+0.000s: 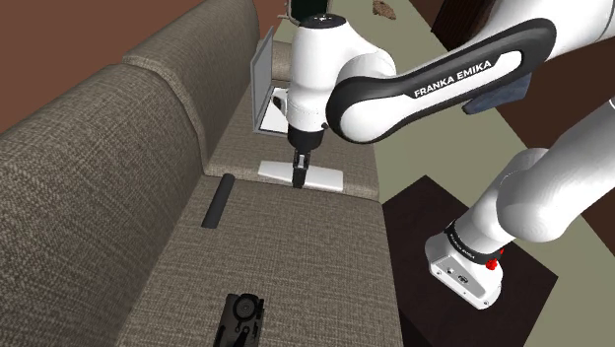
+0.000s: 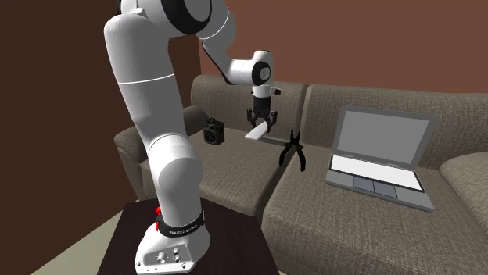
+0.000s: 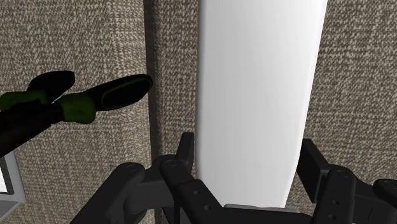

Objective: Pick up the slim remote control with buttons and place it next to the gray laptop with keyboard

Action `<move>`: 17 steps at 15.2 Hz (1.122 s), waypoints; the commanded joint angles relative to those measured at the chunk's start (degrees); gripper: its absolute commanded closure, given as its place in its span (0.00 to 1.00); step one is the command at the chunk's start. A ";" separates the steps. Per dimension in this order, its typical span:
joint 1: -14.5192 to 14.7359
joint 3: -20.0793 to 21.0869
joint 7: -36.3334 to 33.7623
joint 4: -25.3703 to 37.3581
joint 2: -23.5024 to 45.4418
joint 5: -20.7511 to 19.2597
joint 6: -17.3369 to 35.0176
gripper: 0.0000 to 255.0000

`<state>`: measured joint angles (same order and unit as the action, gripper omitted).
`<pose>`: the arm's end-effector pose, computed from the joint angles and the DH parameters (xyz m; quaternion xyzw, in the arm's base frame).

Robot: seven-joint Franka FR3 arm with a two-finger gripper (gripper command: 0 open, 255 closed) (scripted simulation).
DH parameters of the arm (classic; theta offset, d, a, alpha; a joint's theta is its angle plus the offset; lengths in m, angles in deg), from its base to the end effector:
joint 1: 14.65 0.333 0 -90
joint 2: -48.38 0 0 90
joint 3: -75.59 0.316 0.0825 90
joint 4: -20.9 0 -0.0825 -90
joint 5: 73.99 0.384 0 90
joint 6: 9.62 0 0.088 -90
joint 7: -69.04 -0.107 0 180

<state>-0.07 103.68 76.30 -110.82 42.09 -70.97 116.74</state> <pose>0.3643 0.3405 0.3887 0.9135 0.4068 0.0034 0.0037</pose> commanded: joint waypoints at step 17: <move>0.03 -1.44 1.95 9.04 -5.79 2.24 -14.35 1.00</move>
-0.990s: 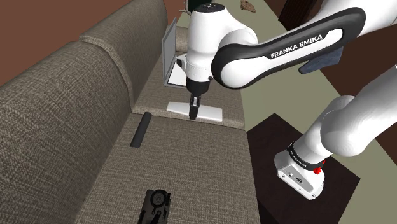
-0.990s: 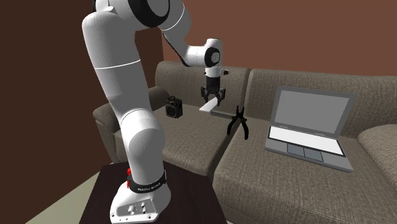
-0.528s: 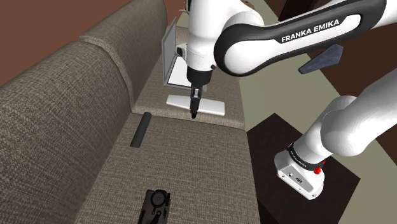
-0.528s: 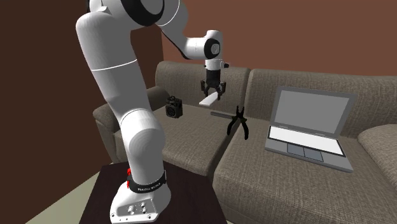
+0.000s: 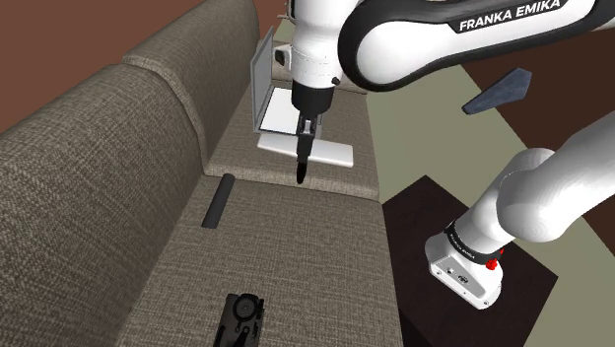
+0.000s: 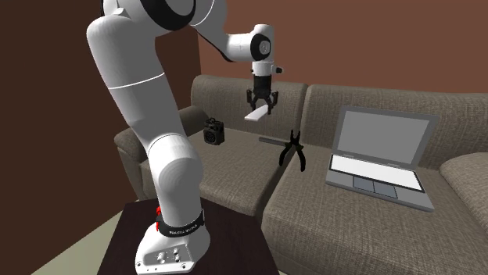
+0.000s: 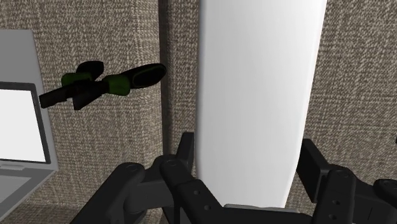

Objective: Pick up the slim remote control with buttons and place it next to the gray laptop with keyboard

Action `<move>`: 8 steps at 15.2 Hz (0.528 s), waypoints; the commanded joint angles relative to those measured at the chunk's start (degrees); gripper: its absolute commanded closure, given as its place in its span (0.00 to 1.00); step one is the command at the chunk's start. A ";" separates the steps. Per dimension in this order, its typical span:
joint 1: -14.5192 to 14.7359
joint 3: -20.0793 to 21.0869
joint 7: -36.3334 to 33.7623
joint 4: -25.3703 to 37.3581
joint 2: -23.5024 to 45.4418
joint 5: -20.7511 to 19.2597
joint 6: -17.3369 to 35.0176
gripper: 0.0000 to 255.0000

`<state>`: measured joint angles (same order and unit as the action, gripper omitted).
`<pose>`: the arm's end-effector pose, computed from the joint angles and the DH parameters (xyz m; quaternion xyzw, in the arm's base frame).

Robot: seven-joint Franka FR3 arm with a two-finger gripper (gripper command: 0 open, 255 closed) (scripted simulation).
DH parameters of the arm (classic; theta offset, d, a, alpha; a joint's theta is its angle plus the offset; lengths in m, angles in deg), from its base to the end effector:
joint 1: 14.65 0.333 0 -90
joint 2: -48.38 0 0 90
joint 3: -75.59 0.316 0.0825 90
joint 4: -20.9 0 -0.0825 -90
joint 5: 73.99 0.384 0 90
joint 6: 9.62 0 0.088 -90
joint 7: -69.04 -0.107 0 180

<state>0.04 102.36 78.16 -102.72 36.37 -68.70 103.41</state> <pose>0.3621 0.3401 0.4780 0.9135 0.4069 0.0034 0.0036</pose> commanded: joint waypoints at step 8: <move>-0.21 -0.64 0.33 6.24 -1.04 0.11 -7.21 1.00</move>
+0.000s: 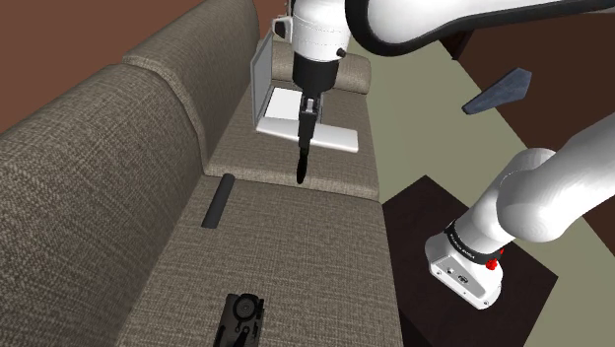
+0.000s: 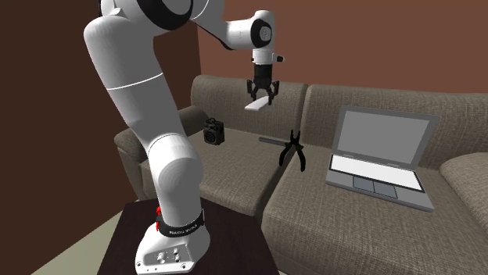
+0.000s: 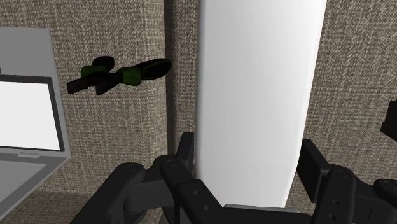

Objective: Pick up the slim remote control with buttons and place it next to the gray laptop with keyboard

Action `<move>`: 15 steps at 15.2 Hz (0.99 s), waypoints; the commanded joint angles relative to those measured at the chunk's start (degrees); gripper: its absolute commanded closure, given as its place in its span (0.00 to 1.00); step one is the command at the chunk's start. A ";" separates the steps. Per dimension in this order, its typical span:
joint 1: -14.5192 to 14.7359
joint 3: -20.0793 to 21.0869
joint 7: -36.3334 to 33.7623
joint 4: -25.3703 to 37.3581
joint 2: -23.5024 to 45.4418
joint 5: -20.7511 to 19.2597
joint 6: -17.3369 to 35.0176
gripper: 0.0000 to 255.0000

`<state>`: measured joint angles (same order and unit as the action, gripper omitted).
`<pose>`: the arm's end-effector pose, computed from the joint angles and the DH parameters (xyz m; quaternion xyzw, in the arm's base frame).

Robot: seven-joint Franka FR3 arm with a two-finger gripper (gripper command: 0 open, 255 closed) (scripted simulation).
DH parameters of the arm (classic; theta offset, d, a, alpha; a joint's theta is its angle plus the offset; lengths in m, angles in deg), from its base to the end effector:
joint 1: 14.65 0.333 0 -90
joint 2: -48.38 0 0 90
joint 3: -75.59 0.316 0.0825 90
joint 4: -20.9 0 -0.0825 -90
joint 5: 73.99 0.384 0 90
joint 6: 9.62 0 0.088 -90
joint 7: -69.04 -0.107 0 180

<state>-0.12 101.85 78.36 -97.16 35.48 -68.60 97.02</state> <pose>0.3630 0.3409 0.5215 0.9135 0.4068 0.0034 0.0036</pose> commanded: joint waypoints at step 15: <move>-2.19 -4.65 6.25 5.31 -3.21 0.05 -8.65 1.00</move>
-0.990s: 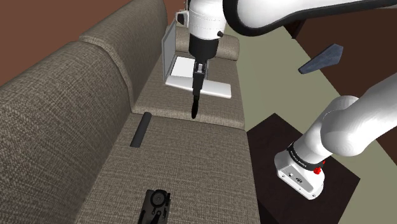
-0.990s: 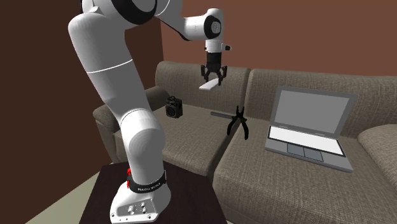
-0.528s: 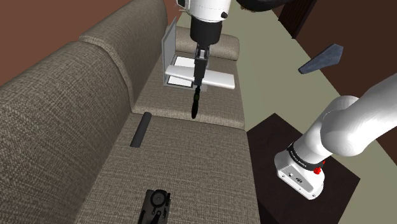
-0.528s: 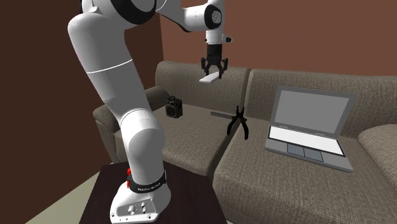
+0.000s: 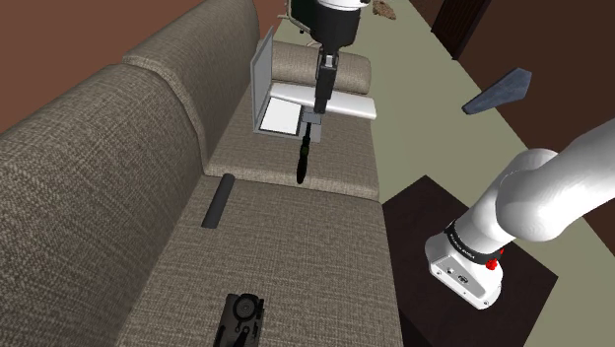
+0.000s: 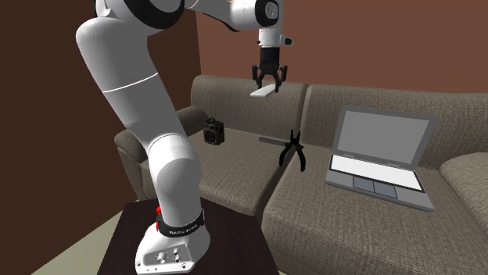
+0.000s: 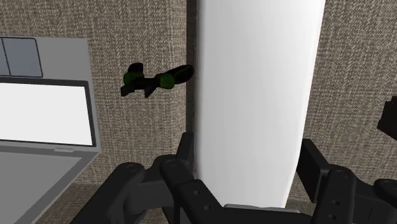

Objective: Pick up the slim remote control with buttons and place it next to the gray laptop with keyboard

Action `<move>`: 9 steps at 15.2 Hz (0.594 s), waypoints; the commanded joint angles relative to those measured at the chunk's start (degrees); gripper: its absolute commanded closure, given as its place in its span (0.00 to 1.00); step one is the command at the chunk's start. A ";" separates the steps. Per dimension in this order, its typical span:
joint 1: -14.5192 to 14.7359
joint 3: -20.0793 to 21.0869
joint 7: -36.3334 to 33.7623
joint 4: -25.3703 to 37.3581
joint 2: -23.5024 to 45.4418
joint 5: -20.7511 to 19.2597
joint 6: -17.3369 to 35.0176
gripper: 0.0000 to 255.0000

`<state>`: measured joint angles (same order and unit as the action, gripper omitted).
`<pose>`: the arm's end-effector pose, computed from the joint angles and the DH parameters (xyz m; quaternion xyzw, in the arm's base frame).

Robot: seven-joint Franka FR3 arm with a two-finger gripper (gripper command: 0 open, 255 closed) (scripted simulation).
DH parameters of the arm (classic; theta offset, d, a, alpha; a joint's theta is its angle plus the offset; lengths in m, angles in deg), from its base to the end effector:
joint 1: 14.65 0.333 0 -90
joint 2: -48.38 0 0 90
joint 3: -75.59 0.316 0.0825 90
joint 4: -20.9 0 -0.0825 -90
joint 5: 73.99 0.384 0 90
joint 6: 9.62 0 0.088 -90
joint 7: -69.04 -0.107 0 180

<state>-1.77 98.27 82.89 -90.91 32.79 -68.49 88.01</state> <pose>0.3749 0.3035 0.5837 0.9137 0.4064 0.0033 0.0038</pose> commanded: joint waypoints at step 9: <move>-4.98 -9.97 14.74 -4.63 -3.59 -1.71 0.47 1.00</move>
<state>-6.25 89.26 96.18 -95.49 29.42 -69.93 88.68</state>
